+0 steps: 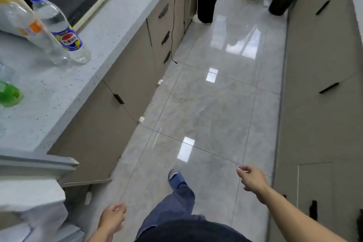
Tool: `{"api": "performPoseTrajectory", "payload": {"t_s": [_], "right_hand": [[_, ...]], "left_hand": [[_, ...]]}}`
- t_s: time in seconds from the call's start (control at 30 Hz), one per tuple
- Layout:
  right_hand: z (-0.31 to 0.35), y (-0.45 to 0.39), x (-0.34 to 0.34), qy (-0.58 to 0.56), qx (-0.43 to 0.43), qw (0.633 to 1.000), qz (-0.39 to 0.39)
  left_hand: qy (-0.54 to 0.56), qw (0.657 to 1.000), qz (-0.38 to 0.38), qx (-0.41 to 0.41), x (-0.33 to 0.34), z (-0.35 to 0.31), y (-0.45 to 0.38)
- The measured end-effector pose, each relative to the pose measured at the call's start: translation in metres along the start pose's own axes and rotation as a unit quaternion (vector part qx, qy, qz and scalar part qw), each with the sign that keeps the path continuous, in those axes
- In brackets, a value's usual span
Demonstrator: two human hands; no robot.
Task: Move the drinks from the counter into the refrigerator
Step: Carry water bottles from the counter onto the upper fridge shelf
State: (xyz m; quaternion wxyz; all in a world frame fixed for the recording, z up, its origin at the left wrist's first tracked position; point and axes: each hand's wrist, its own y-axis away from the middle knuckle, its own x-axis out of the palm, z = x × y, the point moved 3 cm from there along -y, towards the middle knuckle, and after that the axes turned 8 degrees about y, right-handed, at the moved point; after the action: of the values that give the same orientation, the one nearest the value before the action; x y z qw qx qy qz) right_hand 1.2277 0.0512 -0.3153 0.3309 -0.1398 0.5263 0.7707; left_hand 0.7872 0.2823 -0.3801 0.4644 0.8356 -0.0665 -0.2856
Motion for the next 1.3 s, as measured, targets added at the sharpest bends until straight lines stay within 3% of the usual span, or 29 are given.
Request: {"api": "performPoseTrajectory", "payload": {"t_s": [0.33, 0.57, 0.8, 1.03, 1.17, 1.3], "right_hand": [[0.168, -0.092, 0.005, 0.119, -0.061, 0.989, 0.056], [0.272, -0.156, 0.033, 0.245, -0.104, 0.956, 0.123], [0.403, -0.185, 0.07, 0.324, -0.204, 0.906, 0.178], [0.491, -0.15, 0.143, 0.377, -0.306, 0.833, 0.265], [0.518, -0.092, 0.194, 0.397, -0.377, 0.768, 0.332], [0.551, -0.003, 0.246, 0.364, -0.501, 0.69, 0.375]], "left_hand": [[0.138, 0.99, -0.01, 0.017, 0.018, -0.16, -0.009], [0.221, 0.972, -0.078, -0.033, 0.032, -0.189, 0.005], [0.306, 0.923, -0.201, -0.12, 0.053, -0.187, 0.037], [0.384, 0.867, -0.275, -0.159, 0.08, -0.183, 0.064], [0.417, 0.85, -0.29, -0.14, 0.067, -0.199, 0.059], [0.445, 0.829, -0.329, -0.076, 0.022, -0.231, 0.05]]}}
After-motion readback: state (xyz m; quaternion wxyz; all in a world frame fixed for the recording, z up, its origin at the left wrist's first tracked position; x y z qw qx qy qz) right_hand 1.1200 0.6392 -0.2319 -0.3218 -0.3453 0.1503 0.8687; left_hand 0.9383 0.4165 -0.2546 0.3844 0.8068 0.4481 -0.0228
